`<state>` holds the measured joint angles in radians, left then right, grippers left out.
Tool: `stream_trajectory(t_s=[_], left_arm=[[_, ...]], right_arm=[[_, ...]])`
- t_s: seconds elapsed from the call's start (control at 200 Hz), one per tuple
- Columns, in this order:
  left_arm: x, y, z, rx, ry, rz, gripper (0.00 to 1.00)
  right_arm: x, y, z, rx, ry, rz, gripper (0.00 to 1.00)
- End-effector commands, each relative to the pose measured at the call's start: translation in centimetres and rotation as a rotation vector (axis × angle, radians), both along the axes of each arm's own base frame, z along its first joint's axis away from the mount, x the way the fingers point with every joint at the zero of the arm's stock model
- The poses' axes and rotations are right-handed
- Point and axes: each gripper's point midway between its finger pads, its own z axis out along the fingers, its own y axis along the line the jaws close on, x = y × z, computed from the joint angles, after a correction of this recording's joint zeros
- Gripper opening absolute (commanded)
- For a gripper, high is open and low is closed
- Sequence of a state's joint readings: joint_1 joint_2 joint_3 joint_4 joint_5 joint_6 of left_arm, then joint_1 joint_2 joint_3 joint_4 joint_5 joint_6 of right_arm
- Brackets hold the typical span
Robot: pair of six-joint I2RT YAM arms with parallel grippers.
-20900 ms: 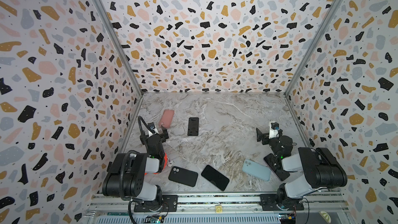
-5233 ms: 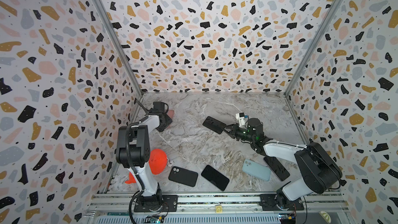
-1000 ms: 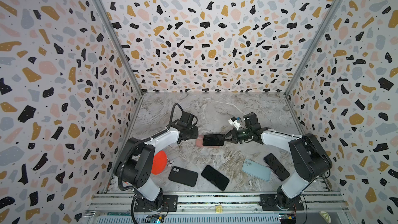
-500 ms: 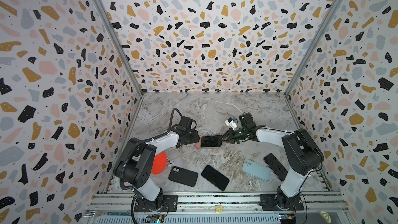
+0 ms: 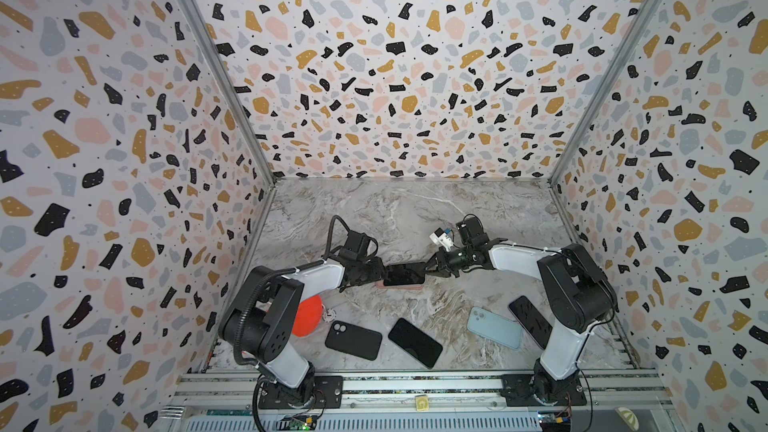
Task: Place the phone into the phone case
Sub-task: 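Push the phone into the case with the right gripper while the left holds it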
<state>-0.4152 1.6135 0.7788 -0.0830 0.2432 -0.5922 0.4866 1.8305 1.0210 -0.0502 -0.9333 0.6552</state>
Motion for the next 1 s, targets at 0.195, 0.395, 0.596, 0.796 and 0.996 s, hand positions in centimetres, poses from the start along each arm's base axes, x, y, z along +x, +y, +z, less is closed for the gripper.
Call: stream_trajectory(t_s=[0.195, 0.395, 0.596, 0.796, 0.996], left_arm=[[0.4, -0.6, 0.4, -0.048, -0.022, 0.008, 0.49], [0.2, -0.5, 0.2, -0.047, -0.018, 0.009, 0.47], [0.0, -0.7, -0.1, -0.064, -0.011, 0.012, 0.45], [0.0, -0.9, -0.2, -0.079, -0.011, 0.015, 0.44], [-0.1, -1.0, -0.1, -0.092, -0.012, 0.016, 0.43]], right_arm=[[-0.6, -0.2, -2.6, -0.083, 0.084, 0.014, 0.00], [-0.7, -0.1, -4.0, -0.105, 0.111, 0.017, 0.00], [-0.7, 0.0, -4.8, -0.131, 0.115, 0.014, 0.00], [-0.9, 0.5, -5.5, -0.143, 0.119, 0.020, 0.00], [-0.9, 1.0, -5.7, -0.151, 0.114, 0.020, 0.00]])
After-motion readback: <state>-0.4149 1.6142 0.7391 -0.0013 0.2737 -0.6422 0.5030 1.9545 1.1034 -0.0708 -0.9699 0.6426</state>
